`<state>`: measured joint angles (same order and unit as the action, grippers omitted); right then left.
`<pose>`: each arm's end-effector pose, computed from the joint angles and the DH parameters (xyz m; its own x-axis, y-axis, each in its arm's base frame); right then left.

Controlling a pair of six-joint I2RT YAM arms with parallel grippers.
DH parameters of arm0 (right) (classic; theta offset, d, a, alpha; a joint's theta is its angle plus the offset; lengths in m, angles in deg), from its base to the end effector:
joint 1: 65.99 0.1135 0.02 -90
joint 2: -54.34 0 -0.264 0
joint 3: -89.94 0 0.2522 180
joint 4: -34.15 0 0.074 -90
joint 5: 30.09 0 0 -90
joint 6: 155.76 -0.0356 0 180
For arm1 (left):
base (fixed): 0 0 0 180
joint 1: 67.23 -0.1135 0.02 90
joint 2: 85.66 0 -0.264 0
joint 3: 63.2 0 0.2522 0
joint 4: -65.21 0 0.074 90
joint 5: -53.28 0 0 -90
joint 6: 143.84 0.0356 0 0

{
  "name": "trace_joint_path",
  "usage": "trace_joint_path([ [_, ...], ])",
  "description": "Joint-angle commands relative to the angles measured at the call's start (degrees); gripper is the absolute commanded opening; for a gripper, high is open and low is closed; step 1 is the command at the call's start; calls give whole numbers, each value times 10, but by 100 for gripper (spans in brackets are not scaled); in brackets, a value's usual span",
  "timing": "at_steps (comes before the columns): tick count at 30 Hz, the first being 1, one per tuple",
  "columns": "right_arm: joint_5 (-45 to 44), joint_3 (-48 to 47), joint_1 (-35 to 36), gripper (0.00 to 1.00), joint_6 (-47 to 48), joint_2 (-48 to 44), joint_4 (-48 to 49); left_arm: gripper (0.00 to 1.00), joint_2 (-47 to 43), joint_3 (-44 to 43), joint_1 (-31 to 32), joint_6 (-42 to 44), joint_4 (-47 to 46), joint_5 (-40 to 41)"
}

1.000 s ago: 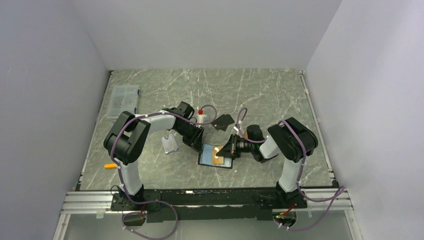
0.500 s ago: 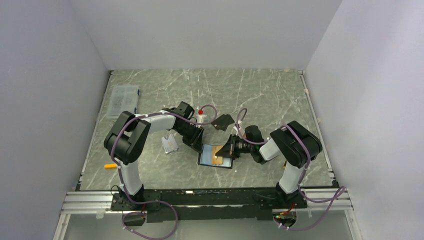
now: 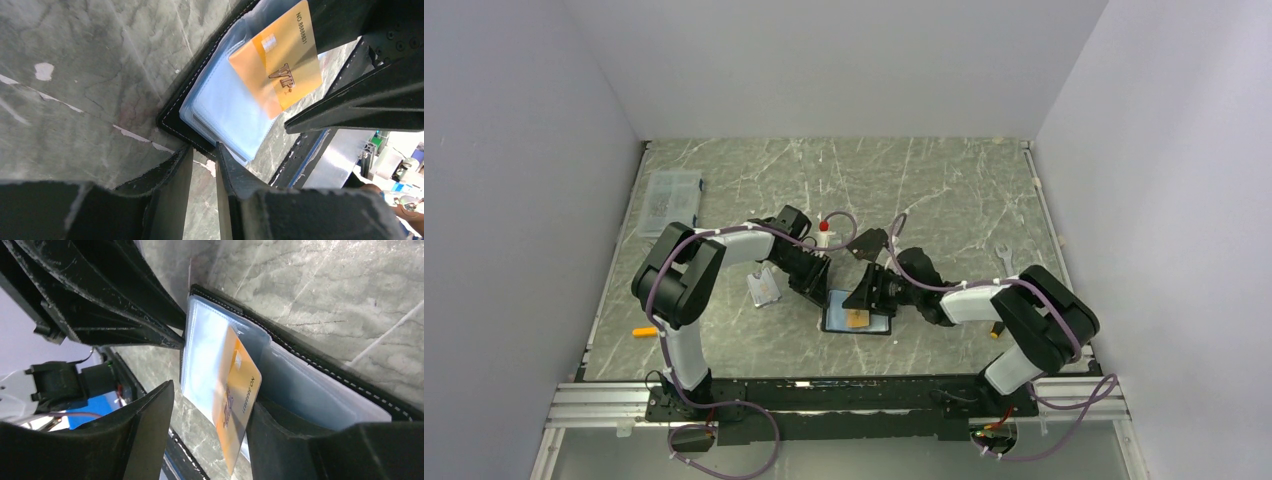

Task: Put the credit cards into the card holder
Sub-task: Insert the credit card into the card holder.

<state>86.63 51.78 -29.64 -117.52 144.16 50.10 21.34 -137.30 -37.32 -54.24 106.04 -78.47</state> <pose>0.2011 0.1679 0.1179 -0.9378 0.1809 -0.2965 -0.1405 0.5831 0.8002 0.2804 -0.1886 0.1324 -0.8358 0.4748 -0.2757 0.5279 0.5570 -0.6412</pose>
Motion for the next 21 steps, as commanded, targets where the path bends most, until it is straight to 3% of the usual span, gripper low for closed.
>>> trace_joint_path([
  [1, -168, -43, 24, 57, 54, -5, -264, 31, 17, 25, 7, 8, -3, 6],
  [10, -261, -121, 87, 63, 53, 41, -420, 30, 12, 30, 4, 8, -5, 3],
  [21, -339, -171, 115, 68, 61, 25, -565, 28, 17, 26, 0, 8, -9, -4],
])
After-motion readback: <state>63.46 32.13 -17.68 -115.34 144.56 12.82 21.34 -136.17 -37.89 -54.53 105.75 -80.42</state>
